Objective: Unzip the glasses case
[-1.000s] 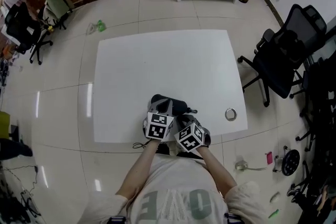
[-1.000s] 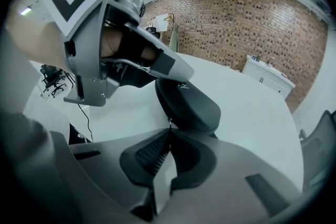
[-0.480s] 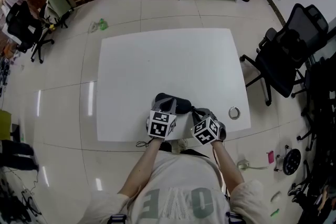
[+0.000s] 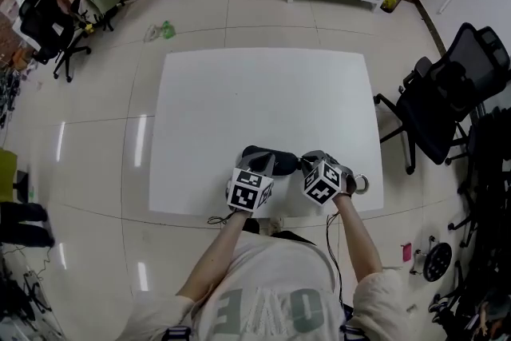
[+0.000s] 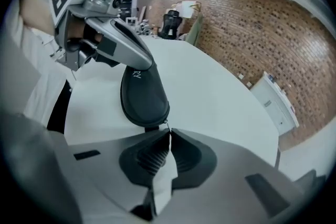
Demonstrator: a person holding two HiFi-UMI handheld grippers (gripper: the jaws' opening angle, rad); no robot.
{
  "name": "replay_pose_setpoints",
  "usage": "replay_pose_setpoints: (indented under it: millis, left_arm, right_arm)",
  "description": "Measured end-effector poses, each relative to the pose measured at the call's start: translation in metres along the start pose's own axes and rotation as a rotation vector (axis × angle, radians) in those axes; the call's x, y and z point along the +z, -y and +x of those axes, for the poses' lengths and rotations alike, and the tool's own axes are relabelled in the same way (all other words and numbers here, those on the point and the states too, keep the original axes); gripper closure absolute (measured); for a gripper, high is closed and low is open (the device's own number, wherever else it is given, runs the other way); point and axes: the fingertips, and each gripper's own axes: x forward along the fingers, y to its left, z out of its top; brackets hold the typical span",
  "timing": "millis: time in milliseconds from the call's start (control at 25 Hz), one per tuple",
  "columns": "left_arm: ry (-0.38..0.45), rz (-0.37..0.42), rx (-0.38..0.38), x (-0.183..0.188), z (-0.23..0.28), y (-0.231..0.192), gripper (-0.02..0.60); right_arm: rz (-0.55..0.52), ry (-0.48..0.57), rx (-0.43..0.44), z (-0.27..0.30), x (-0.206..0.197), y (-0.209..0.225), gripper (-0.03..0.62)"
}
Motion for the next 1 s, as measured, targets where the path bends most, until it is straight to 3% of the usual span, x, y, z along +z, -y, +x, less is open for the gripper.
replay_pose_setpoints:
  millis: [280,440,600,720,800,920,1000]
  left_arm:
    - [0.003,-0.008,-0.015,0.003,0.002,-0.001,0.589]
    - [0.006,-0.015,-0.015,0.003,0.001,-0.005,0.589]
    - [0.006,-0.022,-0.019,0.001,-0.002,-0.007,0.589]
    - [0.006,-0.044,-0.025,0.002,-0.002,-0.008,0.589]
    - [0.053,-0.092,-0.004,0.006,-0.007,-0.013,0.589]
    - [0.246,-0.134,0.077,0.033,-0.033,-0.024,0.589]
    - [0.402,-0.148,0.103,0.060,-0.058,-0.031,0.589]
  right_arm:
    - [-0.170,0.050,0.137,0.014,0.016,0.009,0.594]
    - [-0.151,0.083,0.147,0.015,0.021,0.008,0.594]
    - [-0.071,0.161,0.075,0.010,0.026,0.009,0.592]
    - [0.069,0.248,-0.005,-0.009,0.025,0.020,0.592]
    - [0.235,0.311,-0.048,-0.029,0.018,0.030,0.592]
    - [0.620,0.529,-0.092,-0.076,0.017,0.052,0.592]
    - [0.873,0.699,-0.054,-0.107,0.023,0.059,0.593]
